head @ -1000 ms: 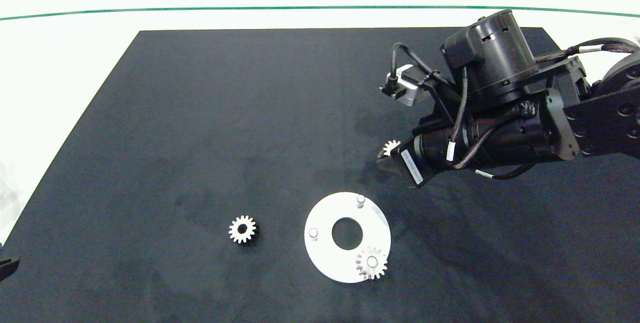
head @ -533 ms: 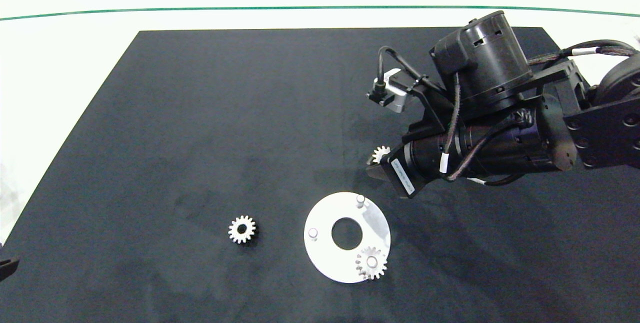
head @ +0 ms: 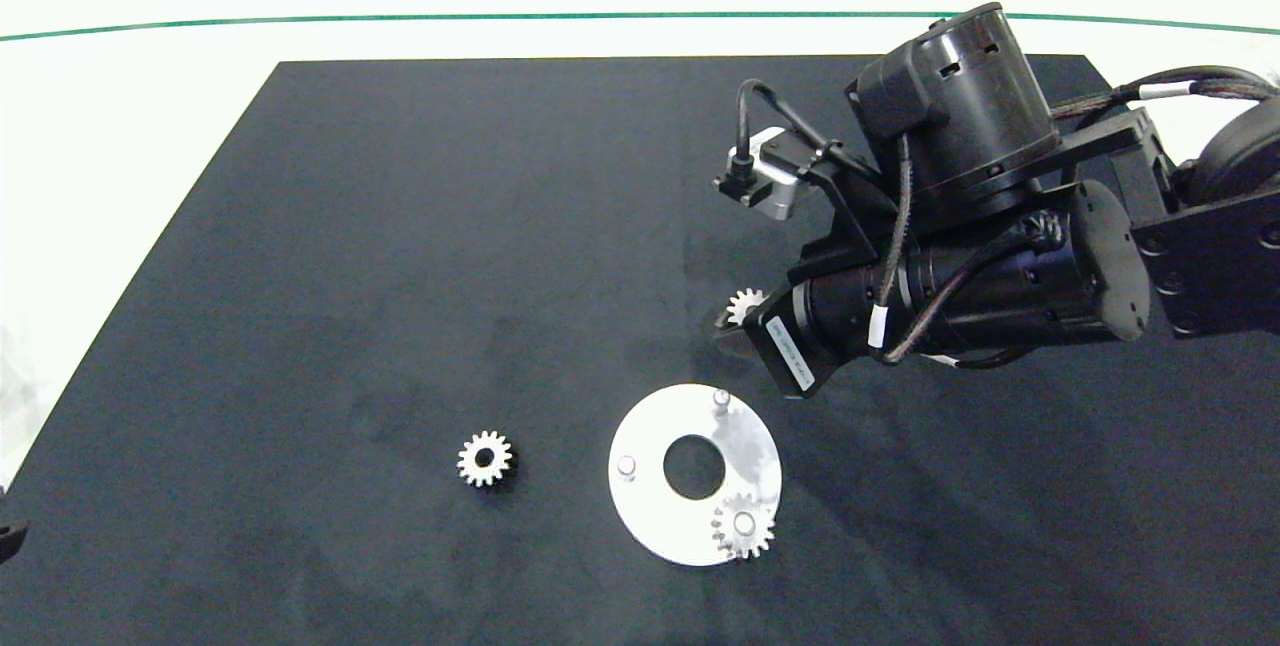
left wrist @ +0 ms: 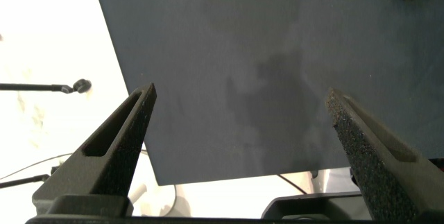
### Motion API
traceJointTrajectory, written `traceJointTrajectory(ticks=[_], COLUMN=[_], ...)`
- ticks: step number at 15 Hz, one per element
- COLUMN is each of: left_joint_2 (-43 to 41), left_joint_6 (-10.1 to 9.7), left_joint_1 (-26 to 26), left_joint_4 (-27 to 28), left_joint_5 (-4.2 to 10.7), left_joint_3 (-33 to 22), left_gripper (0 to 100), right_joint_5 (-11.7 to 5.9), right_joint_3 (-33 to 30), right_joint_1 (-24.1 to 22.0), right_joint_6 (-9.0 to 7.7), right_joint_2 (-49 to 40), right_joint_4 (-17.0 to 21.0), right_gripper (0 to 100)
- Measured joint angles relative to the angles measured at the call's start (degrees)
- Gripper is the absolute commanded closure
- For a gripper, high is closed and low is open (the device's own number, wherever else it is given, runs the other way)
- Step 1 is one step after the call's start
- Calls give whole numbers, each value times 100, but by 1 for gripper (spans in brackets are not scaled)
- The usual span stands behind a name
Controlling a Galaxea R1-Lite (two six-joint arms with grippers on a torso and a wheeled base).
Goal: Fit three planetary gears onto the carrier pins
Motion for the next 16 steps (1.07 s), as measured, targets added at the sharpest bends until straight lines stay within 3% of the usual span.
traceJointTrajectory(ticks=[5, 13, 16], left_joint_2=[-68, -82, -82], left_joint_6=[24, 18, 18], left_joint_1=[-96, -94, -94], left_joint_4=[35, 74, 80], left_joint_5=[0, 0, 0], left_joint_3=[30, 45, 52], left_gripper=[0, 0, 0], right_joint_5=[-9, -12, -141], right_joint_3=[-5, -121, -166], right_joint_1=[113, 124, 143], right_joint_6=[7, 18, 11], right_joint_2=[110, 667, 767], right_joint_4=[265, 256, 272], right_gripper=[87, 87, 87])
